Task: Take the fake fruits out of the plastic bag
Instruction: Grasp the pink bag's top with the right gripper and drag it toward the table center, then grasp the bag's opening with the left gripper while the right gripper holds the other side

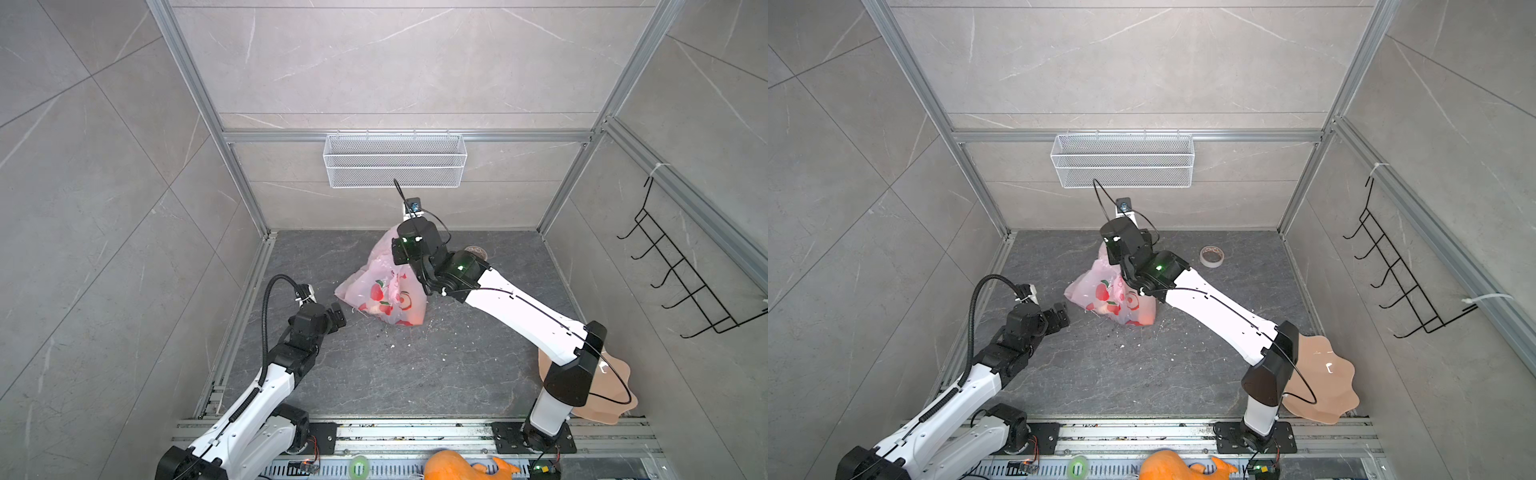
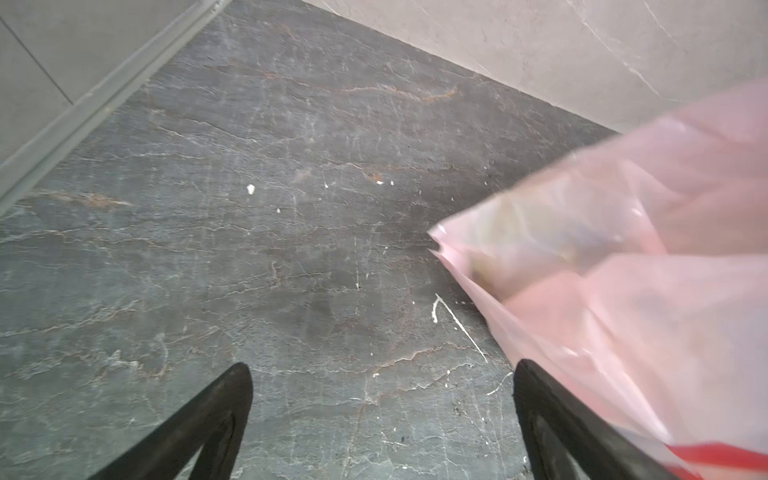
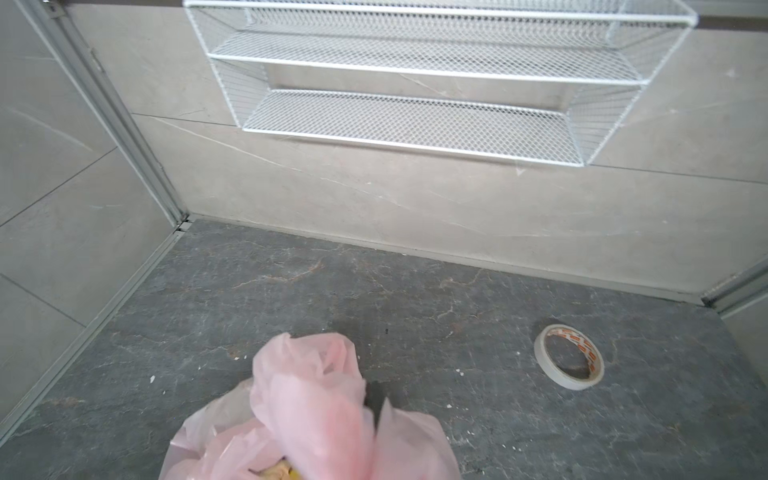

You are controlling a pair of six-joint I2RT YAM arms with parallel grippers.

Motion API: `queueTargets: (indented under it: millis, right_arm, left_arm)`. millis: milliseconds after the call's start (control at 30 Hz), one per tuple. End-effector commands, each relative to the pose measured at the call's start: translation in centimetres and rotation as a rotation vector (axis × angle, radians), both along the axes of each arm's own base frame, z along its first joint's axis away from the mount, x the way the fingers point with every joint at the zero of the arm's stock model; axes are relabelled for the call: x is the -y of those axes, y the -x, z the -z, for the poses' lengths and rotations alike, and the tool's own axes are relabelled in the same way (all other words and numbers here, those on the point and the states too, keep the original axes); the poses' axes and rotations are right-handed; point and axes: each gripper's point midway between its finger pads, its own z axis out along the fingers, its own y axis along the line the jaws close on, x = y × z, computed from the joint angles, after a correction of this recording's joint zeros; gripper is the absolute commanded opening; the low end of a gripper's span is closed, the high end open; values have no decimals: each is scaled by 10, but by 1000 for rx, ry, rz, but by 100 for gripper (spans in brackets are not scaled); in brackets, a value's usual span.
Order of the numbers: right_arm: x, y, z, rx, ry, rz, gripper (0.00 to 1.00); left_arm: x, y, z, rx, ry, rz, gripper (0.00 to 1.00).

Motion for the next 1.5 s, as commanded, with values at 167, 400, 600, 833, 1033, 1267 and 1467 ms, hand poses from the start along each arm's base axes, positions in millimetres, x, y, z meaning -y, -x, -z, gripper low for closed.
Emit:
queueTargets:
  millis: [167,400,600,833,1033,1267,1467]
  right_arm:
    - [-45,30,39,-65,-7,-108,45]
    - [-25,62,32,-127,-98,-184,80]
    - [-7,91,19,-131,-155,-277,81]
    - [-2,111,16,-127,-196,-365,84]
    - [33,106,34,-114,-156,-220,83]
    - [53,108,56,-136,-125,-150,83]
    - [41,116,66,-179,-172,-216,83]
  left_arm:
    - [-14,5,-2,17,-16,-74,100]
    - [-13,7,-6,13,-7,-65,100]
    - [-15,33,-16,-1,71,-60,100]
    - [17,65,-54,-105,205,110,99]
    - [48,88,-132,-99,162,310,98]
    - [97,90,-177,-68,-48,434,97]
    - [127,73,-168,-126,-221,399,96]
